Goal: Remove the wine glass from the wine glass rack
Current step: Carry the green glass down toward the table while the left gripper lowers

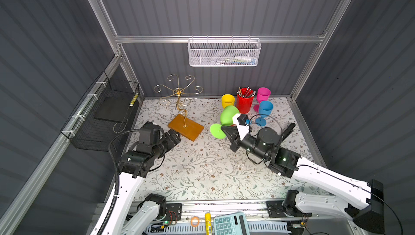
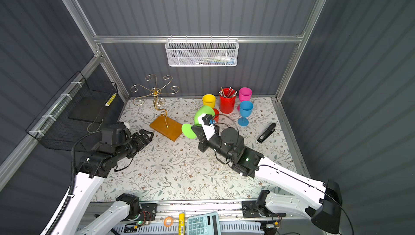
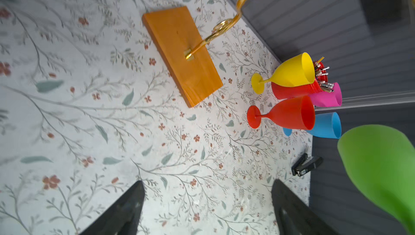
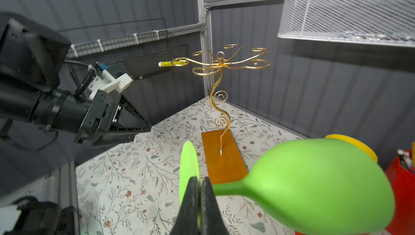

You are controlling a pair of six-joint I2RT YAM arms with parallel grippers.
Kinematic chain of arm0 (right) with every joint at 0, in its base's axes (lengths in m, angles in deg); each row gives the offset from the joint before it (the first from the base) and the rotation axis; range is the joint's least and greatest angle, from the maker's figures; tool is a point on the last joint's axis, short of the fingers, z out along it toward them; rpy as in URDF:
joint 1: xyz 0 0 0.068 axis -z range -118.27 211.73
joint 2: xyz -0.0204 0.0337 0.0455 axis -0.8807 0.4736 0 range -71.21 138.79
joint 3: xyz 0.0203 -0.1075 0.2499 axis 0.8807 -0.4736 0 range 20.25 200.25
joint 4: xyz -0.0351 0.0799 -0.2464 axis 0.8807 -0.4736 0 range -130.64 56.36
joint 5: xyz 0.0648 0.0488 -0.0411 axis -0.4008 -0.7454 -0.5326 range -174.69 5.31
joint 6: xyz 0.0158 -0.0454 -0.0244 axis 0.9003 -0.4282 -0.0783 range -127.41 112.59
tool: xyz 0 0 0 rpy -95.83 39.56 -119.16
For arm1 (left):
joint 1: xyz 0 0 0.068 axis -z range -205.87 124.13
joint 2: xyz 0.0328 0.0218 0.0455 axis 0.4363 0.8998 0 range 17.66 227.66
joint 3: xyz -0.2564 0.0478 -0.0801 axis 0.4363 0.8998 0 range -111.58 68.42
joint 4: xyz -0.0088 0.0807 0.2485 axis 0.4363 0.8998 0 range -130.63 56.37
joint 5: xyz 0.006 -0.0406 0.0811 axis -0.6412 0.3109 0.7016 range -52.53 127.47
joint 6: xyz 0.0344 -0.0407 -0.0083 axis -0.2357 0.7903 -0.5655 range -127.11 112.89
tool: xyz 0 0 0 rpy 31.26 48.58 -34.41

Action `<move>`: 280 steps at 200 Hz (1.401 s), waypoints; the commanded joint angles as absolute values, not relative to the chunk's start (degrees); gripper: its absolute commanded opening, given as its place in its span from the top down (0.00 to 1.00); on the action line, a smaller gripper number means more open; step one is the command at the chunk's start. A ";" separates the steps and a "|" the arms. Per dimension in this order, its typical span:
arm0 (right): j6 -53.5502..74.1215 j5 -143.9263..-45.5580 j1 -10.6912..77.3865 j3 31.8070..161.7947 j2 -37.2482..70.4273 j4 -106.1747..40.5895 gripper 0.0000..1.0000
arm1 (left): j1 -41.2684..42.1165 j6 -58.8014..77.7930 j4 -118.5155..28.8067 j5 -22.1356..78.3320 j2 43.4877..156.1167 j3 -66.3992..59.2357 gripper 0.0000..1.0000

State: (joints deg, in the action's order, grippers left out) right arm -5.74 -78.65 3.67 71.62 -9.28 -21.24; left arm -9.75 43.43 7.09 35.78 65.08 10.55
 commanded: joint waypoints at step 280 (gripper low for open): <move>-49.15 -60.94 -14.29 67.09 25.21 21.05 1.00 | -9.43 78.91 -4.07 15.69 66.72 24.77 0.41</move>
State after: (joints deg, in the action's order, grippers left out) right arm -48.34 -61.88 -13.77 65.68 24.23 18.30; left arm -9.75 77.51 -2.26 17.35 67.13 23.67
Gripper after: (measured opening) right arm 0.050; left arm 0.589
